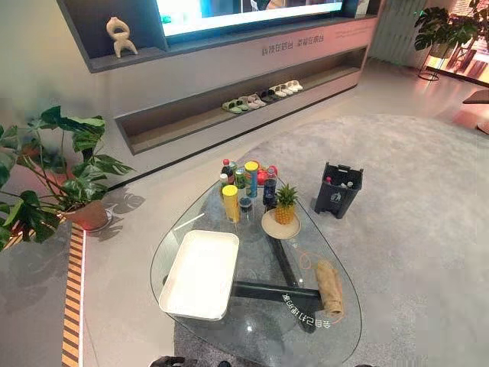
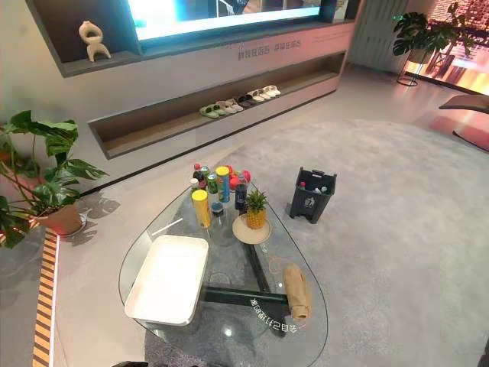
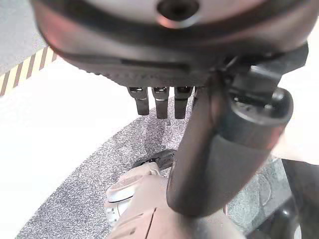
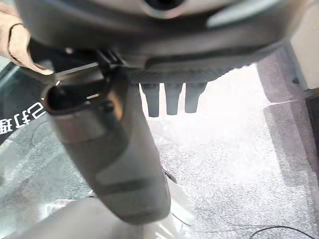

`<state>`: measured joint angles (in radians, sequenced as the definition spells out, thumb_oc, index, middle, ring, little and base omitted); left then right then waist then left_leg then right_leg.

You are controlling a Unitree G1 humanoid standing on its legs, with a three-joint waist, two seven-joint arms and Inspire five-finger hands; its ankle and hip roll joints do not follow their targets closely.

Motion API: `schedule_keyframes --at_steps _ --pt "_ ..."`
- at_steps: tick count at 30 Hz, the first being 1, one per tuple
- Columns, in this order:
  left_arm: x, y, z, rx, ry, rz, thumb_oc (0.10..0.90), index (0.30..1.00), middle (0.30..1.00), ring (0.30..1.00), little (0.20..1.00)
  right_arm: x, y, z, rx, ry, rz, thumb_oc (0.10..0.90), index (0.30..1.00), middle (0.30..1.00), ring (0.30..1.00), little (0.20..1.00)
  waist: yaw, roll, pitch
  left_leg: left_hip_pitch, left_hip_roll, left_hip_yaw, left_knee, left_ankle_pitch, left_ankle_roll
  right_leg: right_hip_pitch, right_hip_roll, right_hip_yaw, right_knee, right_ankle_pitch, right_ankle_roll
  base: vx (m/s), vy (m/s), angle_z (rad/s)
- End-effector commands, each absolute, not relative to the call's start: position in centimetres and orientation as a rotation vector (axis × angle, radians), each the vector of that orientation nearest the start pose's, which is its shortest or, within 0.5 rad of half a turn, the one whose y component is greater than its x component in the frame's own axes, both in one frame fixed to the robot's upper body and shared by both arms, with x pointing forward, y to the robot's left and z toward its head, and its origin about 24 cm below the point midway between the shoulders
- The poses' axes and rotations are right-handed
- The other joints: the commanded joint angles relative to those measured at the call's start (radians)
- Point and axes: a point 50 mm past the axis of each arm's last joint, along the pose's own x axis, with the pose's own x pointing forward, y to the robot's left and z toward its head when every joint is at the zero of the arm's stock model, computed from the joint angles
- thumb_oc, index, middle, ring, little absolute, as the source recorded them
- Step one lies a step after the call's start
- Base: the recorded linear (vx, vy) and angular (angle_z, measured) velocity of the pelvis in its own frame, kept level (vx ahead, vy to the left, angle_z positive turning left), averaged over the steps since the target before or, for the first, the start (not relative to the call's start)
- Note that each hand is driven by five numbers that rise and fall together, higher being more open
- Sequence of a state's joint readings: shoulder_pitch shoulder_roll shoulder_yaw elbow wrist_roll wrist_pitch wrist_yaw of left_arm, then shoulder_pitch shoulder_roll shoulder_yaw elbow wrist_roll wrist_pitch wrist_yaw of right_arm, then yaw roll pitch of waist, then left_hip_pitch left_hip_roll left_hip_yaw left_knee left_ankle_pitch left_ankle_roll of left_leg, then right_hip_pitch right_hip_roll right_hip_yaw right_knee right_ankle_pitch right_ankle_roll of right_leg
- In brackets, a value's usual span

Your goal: Wipe the table with a cloth and put it in the basket.

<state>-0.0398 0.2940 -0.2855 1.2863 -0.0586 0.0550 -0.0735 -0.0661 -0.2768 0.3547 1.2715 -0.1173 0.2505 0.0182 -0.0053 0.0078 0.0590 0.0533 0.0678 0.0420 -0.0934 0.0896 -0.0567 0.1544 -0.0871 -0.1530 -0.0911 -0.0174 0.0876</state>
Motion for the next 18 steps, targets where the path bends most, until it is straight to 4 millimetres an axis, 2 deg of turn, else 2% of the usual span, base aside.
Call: schedule_keyframes --at_steps 1,18 --pt "11.35 23.45 -15.77 0.402 1.288 -0.135 0.800 0.900 0.900 0.900 0.900 10.93 -25.12 -15.43 -0.664 1.437 0.124 0.800 0.900 0.900 0.900 0.900 0.007 -0.003 0.050 0.057 0.009 0.016 0.006 -0.106 -0.029 -0.036 -0.024 0.019 0.014 0.022 0.037 -0.08 -0.047 -0.24" --pt "11.19 23.30 -15.83 0.376 1.276 -0.134 0.800 0.900 0.900 0.900 0.900 10.60 -25.48 -15.43 -0.660 1.442 0.118 0.800 0.900 0.900 0.900 0.900 0.010 -0.005 0.050 0.058 0.007 0.018 0.006 -0.107 -0.028 -0.033 -0.023 0.013 0.011 0.024 0.038 0.00 0.000 0.00"
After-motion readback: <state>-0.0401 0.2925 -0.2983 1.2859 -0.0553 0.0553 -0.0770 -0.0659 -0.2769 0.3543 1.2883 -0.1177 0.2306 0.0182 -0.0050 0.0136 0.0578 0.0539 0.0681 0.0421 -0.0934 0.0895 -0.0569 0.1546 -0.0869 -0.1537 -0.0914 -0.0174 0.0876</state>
